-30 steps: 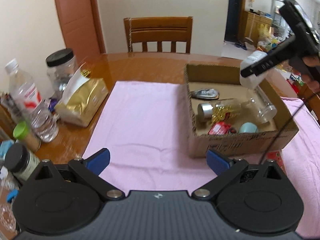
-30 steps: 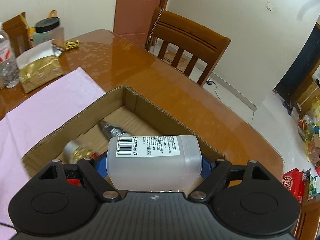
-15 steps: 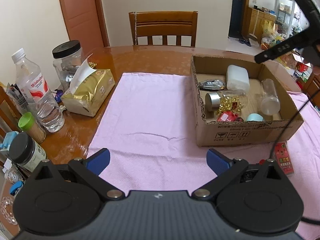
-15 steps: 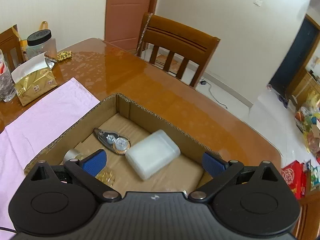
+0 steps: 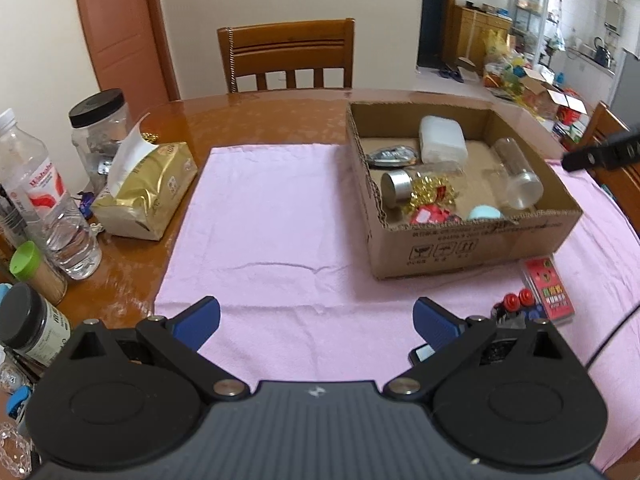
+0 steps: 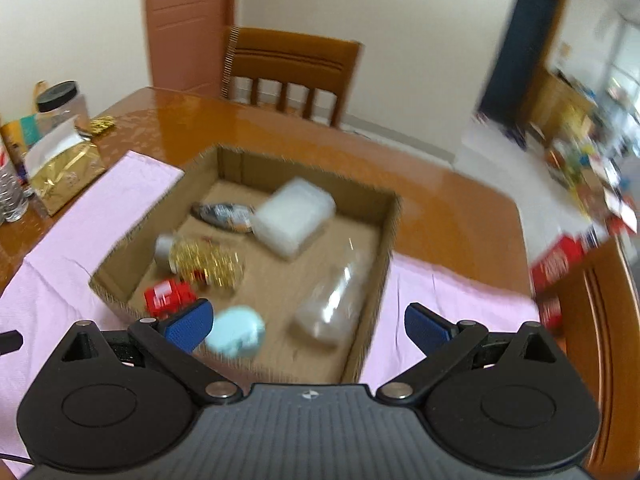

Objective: Organize rigid objects
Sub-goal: 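Move both tools back toward the grey toy figure and pink card pack, then grasp the grey toy figure with the left gripper while the right gripper grasps the pink card pack, then carry the grey toy and pink card pack into the box and release both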

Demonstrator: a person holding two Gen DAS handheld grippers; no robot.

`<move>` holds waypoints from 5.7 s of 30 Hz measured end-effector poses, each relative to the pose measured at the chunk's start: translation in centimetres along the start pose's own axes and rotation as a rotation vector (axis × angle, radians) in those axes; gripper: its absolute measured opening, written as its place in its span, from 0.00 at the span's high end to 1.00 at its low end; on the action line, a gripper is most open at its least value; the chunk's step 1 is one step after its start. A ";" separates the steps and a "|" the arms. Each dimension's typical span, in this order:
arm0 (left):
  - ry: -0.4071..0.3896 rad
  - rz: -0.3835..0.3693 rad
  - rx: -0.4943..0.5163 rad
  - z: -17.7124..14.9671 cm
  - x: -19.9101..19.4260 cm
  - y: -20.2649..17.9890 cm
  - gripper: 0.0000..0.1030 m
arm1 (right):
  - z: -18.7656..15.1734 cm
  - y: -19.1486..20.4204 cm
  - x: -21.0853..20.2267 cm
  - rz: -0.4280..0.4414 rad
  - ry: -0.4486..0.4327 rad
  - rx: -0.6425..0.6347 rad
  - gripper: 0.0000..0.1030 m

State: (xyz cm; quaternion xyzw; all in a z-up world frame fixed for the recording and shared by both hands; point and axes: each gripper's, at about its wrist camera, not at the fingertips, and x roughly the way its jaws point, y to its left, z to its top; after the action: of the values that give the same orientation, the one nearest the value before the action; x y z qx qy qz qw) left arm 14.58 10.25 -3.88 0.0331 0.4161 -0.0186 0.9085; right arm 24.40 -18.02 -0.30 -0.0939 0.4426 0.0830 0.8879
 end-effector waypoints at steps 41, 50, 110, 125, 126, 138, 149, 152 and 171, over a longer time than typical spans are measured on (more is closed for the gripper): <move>0.131 0.008 -0.037 -2.0 4.0 -6.6 0.01 | -14.8 -3.6 6.5 -0.105 0.224 0.155 0.00; 0.175 -0.032 -0.050 -1.5 7.6 -7.1 0.01 | -16.3 -4.9 5.6 -0.106 0.231 0.203 0.00; 0.104 -0.368 0.395 -3.1 4.6 -11.4 0.30 | -18.0 -1.7 3.9 0.015 0.165 0.131 0.00; 0.158 -0.159 0.081 -4.8 4.4 -3.2 0.30 | -13.5 -1.1 7.6 0.039 0.120 0.093 0.00; 0.161 -0.157 0.070 -5.0 4.5 -2.9 0.29 | -13.3 -1.2 7.8 0.037 0.119 0.095 0.00; 0.163 -0.143 0.049 -5.0 4.8 -2.9 0.27 | -11.7 -1.1 8.8 0.025 0.122 0.105 0.03; 0.174 -0.143 0.067 -3.8 4.5 -3.2 0.32 | -11.4 -1.1 8.0 0.011 0.134 0.053 0.09; 0.189 -0.131 0.084 -3.2 4.2 -3.4 0.32 | -11.3 -1.3 7.2 0.020 0.136 0.033 0.09; 0.186 -0.146 0.218 1.2 0.4 -4.9 0.32 | -7.8 -2.6 -0.9 0.168 0.042 -0.045 0.09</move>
State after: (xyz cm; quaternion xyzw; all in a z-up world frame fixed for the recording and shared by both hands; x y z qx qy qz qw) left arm 15.45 5.30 -3.58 0.1030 0.4952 -0.1265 0.8533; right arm 18.47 -22.51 -3.88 -0.0783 0.4654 0.1652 0.8660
